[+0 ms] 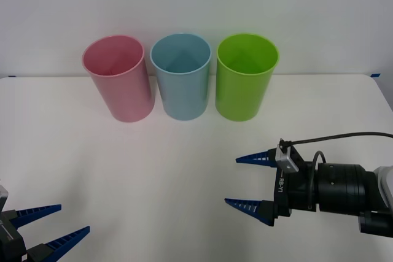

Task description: Put cans in the blue bin and PET bottles in the pink bin and trash in the green bin.

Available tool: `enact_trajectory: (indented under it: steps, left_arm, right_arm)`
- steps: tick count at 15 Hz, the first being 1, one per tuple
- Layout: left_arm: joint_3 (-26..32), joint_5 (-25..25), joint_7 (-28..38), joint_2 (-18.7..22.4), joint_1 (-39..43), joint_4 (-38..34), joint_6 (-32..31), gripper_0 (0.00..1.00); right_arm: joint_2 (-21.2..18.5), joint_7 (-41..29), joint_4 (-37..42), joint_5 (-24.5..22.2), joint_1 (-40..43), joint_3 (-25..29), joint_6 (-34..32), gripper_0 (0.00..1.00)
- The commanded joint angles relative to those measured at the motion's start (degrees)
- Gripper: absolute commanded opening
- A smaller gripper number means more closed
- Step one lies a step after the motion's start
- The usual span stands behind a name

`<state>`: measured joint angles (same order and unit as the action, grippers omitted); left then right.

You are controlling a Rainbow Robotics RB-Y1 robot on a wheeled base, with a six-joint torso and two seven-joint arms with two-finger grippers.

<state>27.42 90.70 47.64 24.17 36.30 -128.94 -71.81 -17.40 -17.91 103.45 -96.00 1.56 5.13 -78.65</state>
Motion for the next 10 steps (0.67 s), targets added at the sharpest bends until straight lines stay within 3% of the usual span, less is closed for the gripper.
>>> enact_trajectory:
  steps: [1,10]
  left_arm:
    - [0.0,0.0,0.0,0.0,0.0,0.0,0.0,1.0]
    - [0.0,0.0,0.0,0.0,0.0,0.0,0.0,1.0]
  right_arm:
    - [-1.14,0.95,-0.01,-0.85,0.46,0.05,0.08,0.94]
    - [-2.72,1.39,-0.01,-0.68,2.75,0.93,0.78,0.95]
